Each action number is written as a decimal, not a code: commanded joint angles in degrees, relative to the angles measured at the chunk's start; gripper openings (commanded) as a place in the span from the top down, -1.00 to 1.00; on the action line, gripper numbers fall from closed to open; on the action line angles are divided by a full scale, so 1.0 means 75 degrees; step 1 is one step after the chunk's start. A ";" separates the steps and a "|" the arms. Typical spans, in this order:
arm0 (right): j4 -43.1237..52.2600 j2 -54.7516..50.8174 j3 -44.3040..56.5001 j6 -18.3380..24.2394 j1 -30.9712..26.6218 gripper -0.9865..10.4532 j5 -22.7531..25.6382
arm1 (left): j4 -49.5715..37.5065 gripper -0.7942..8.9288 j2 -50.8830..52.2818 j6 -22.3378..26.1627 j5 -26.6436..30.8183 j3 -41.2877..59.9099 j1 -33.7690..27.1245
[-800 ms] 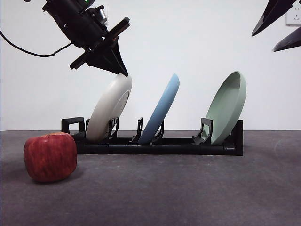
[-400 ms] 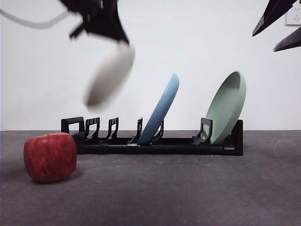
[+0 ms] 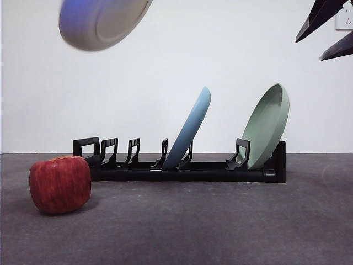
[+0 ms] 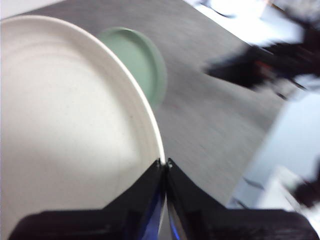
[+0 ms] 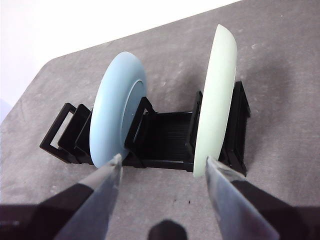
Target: Take the yellow plate from the plate rack,put the plate on the table,take the apple from the table,put the apple in the plate
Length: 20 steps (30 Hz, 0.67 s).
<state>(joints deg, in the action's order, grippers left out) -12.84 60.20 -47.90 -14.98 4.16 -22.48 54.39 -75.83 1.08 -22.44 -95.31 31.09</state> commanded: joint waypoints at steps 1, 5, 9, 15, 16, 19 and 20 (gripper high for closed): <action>0.0050 0.0023 -0.0035 0.0067 0.0009 0.33 0.0012 | 0.0510 0.85 0.0312 0.0495 0.0265 0.0000 0.0632; 0.0052 0.0020 -0.0038 0.0067 0.0000 0.33 0.0015 | 0.1192 0.85 0.0396 0.0490 0.1466 0.0026 0.1845; 0.0052 0.0015 -0.0041 0.0067 -0.0003 0.33 0.0017 | 0.1093 0.85 0.0358 0.0207 0.2792 0.0597 0.3069; 0.0050 0.0012 -0.0070 0.0070 -0.0006 0.33 0.0041 | -0.0254 0.85 -0.0003 -0.0446 0.3468 0.2171 0.4129; 0.0050 0.0012 -0.0087 0.0067 -0.0006 0.33 0.0041 | -0.0548 0.85 -0.0119 -0.0490 0.3465 0.2425 0.4217; 0.0050 0.0012 -0.0175 0.0067 -0.0006 0.33 0.0041 | -0.1279 0.85 -0.0662 -0.0545 0.3465 0.2978 0.4438; 0.0050 0.0012 -0.0204 0.0067 -0.0006 0.33 0.0041 | -0.1448 0.85 -0.0854 -0.0539 0.3483 0.3086 0.4470</action>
<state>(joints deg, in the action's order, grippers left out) -12.86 60.20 -48.90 -14.96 4.12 -22.33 44.80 -81.12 -2.26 3.46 -72.90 64.25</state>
